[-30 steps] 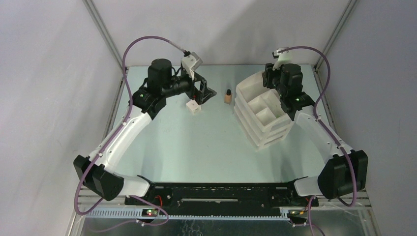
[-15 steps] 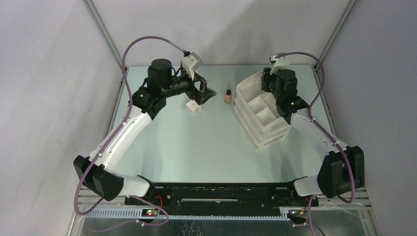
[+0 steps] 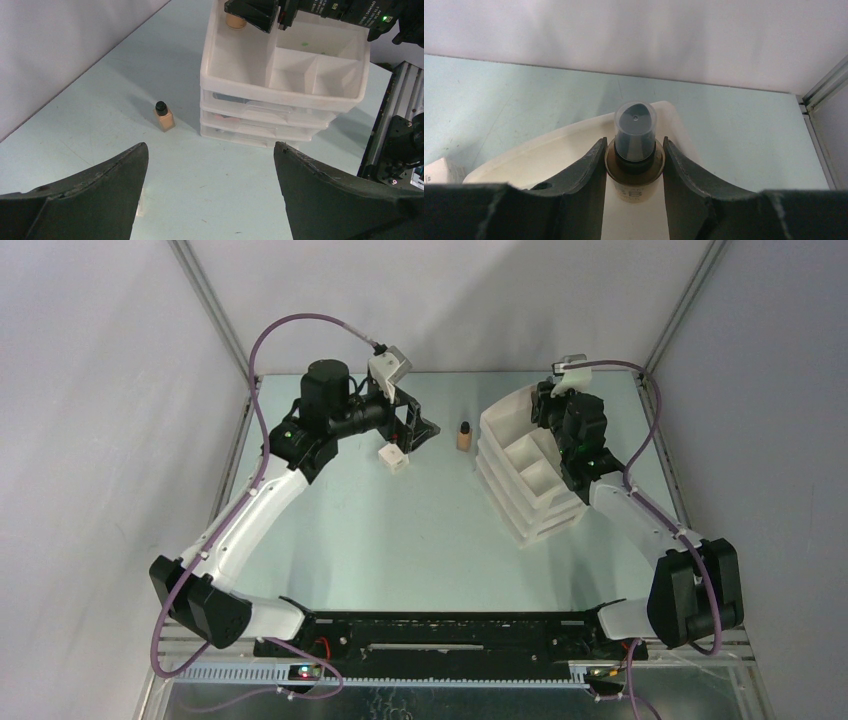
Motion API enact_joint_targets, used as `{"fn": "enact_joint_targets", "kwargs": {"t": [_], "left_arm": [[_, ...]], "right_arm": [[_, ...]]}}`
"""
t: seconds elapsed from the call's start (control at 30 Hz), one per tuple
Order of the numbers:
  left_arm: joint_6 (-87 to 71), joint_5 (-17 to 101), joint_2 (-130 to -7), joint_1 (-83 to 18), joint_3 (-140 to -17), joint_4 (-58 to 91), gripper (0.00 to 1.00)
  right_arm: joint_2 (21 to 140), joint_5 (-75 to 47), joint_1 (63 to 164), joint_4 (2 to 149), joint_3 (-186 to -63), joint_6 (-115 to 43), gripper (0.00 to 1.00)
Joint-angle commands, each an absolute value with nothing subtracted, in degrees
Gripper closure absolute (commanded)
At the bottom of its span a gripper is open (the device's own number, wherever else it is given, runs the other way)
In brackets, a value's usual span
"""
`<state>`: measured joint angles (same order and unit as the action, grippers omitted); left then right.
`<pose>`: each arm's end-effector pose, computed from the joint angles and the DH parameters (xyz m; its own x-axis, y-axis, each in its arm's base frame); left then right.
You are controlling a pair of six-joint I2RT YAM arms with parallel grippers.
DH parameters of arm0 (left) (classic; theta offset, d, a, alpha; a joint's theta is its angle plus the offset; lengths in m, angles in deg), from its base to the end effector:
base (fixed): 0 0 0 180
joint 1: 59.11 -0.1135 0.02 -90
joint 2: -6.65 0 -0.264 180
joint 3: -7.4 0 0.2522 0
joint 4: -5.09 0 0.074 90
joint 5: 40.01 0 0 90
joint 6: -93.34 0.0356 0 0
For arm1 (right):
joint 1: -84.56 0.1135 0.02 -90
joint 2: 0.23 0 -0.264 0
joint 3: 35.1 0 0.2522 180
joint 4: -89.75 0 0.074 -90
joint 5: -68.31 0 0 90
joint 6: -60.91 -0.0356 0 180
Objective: Organize the makeup
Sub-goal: Place the makeup in the storage box.
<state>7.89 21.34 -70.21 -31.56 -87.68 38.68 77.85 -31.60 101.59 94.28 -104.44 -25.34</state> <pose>0.2590 -0.1544 0.4215 -0.1695 0.1670 -0.9713 0.8319 0.5527 -0.0502 0.3111 0.0889 0.3255 -0.0619 -0.0863 -0.9943 -0.1287 0.9886 -0.0778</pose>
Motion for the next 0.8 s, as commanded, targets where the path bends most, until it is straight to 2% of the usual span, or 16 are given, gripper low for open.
{"fn": "enact_joint_targets", "kwargs": {"t": [0.0,0.13,0.33,0.77], "left_arm": [[9.0,21.6,-68.4,-32.0,-85.9,37.2,0.00],[9.1,21.7,-68.2,-32.0,-86.0,37.2,0.00],[9.1,21.9,-68.1,-32.0,-86.0,37.2,0.00],[9.7,22.9,-67.2,-32.0,-85.5,37.2,0.00]], "right_arm": [[76.7,-31.7,102.0,98.8,-104.1,-24.5,0.89],[76.9,-31.5,102.0,98.1,-104.1,-23.3,0.82],[76.2,-31.4,102.0,97.3,-104.1,-22.8,0.65],[74.8,-31.3,102.0,96.4,-104.1,-23.0,0.45]]}}
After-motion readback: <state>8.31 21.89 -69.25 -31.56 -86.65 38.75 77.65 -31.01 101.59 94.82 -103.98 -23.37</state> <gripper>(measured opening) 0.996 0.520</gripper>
